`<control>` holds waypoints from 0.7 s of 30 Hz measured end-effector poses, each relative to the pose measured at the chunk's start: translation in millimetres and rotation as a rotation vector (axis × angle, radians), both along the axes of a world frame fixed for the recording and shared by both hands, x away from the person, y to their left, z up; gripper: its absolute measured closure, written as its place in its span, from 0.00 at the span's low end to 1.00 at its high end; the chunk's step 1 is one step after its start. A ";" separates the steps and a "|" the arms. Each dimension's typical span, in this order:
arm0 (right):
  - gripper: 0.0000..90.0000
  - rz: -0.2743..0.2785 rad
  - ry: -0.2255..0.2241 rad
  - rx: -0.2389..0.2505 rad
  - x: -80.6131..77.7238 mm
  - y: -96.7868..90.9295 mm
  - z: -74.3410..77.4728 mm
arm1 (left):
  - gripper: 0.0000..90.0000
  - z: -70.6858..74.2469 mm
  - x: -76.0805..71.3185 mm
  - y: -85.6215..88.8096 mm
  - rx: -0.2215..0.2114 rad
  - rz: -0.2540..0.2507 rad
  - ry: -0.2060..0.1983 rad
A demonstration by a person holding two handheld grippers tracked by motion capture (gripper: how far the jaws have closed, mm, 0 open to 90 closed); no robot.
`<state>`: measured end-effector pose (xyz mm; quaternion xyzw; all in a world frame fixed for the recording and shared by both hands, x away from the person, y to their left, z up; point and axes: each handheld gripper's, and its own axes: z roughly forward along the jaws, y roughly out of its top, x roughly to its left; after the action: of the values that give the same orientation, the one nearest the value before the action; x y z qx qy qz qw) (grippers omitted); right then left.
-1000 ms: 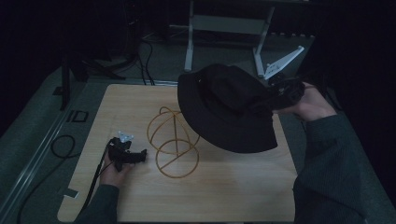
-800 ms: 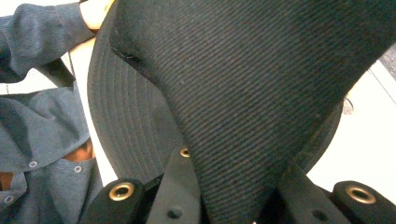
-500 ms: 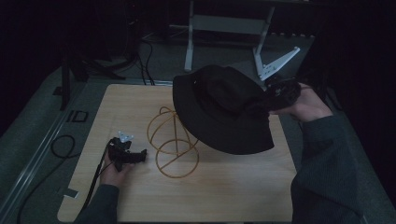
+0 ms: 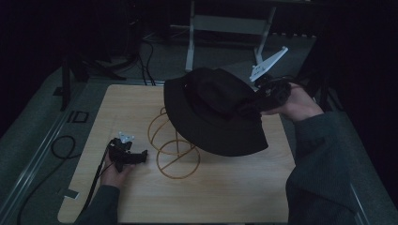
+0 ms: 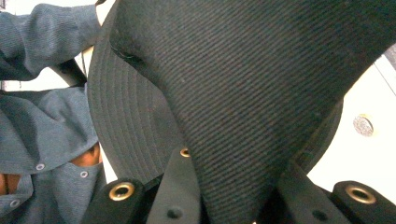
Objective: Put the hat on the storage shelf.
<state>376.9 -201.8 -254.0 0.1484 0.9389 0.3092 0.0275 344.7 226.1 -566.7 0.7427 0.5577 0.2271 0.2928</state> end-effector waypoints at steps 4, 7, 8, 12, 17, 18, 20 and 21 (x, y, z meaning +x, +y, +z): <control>0.96 0.011 0.002 0.004 1.5 6.5 -0.4 | 0.02 0.0 0.0 0.0 0.000 0.000 0.000; 0.96 0.017 0.007 -0.002 2.7 13.6 0.0 | 0.02 0.1 0.0 0.1 0.001 0.000 0.000; 0.96 0.023 0.006 -0.005 3.0 16.2 0.1 | 0.02 0.1 0.0 0.0 0.000 0.000 0.001; 0.96 0.040 0.005 -0.005 3.9 26.6 -0.4 | 0.02 0.1 0.0 0.1 0.000 0.000 0.001; 0.96 0.063 0.008 -0.006 5.5 40.5 -3.3 | 0.02 0.1 0.0 0.1 0.000 -0.001 0.002; 0.96 0.065 0.012 -0.011 5.7 43.2 -3.8 | 0.02 0.1 0.0 0.1 0.000 -0.001 0.002; 0.96 0.075 0.017 -0.011 7.0 48.2 -5.4 | 0.02 0.2 0.1 0.3 0.001 -0.002 0.002; 0.96 0.075 0.017 -0.011 7.0 48.2 -5.4 | 0.02 0.2 0.1 0.3 0.001 -0.002 0.002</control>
<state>383.8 -153.6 -259.4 0.1157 0.9457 0.3036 0.0087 344.8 226.4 -566.5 0.7436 0.5571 0.2266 0.2922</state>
